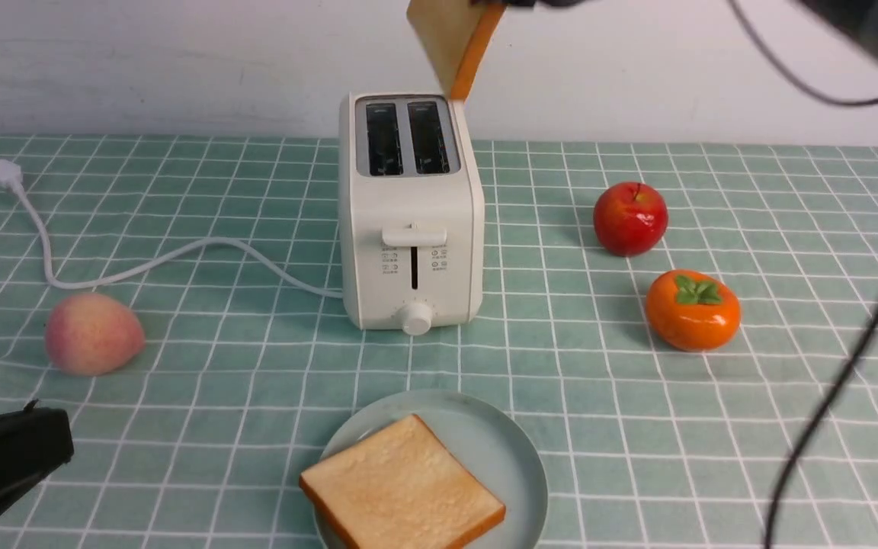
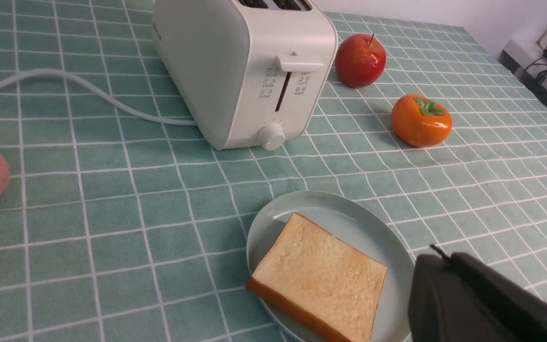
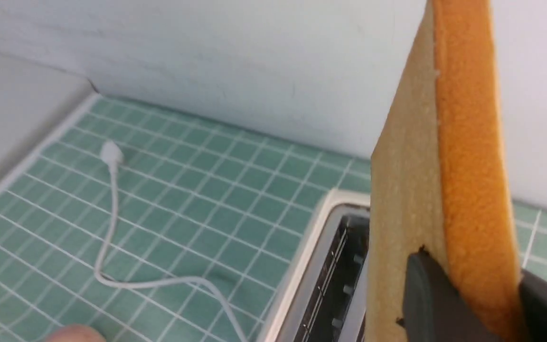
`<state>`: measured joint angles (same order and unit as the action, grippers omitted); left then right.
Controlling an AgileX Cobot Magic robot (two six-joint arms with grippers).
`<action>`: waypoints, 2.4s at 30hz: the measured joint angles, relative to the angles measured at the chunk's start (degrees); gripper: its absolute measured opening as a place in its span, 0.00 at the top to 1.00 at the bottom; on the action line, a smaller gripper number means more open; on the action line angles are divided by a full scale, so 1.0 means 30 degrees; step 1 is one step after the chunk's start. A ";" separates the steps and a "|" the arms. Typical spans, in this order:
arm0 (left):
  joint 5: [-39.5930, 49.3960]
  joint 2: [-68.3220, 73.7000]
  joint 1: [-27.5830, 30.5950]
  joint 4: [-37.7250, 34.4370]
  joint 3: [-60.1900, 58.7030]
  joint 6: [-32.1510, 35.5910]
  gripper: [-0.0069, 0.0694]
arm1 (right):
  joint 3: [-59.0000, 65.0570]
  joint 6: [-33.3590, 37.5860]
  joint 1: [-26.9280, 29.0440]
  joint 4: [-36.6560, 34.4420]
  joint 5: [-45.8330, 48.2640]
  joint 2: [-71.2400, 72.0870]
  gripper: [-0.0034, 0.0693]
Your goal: Take toasted bread from bread machine on blue coffee table place on plate.
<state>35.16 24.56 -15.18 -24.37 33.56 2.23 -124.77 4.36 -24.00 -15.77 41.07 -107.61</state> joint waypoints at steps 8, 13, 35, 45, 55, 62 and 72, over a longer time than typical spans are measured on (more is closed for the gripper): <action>0.0054 0.0000 0.0000 0.0563 0.0000 0.0000 0.93 | -0.0084 0.0162 0.1527 0.1483 0.6897 0.4603 0.82; 0.0535 0.0000 0.0000 0.0603 0.0000 0.0000 0.93 | 0.0027 0.0144 0.2382 0.3071 1.0529 0.6311 0.82; 0.0906 0.0000 0.0000 0.0635 0.0000 0.0140 0.93 | 1.6135 0.8341 0.2196 -1.5504 0.8959 0.3977 0.82; 0.1697 0.0000 0.0000 0.0635 0.0000 0.0140 0.93 | 1.6286 0.7485 0.0650 -1.5291 0.7778 -0.0309 0.74; 0.2007 0.0000 0.0000 0.0635 0.0000 0.0140 0.93 | 1.6073 0.7184 0.1307 -1.3409 0.7064 -0.0342 0.30; 0.2157 0.0000 0.0000 0.0704 0.0000 0.0495 0.93 | 1.2595 0.3965 0.3764 -0.8843 0.8992 0.1285 0.38; 0.2184 0.0000 0.0000 0.0721 0.0000 0.0559 0.93 | 1.0255 -0.1455 0.5251 -0.0066 0.9497 1.1131 0.97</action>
<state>41.72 24.56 -15.18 -22.20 33.56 3.91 -94.01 0.00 -8.25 -15.96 69.56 -74.21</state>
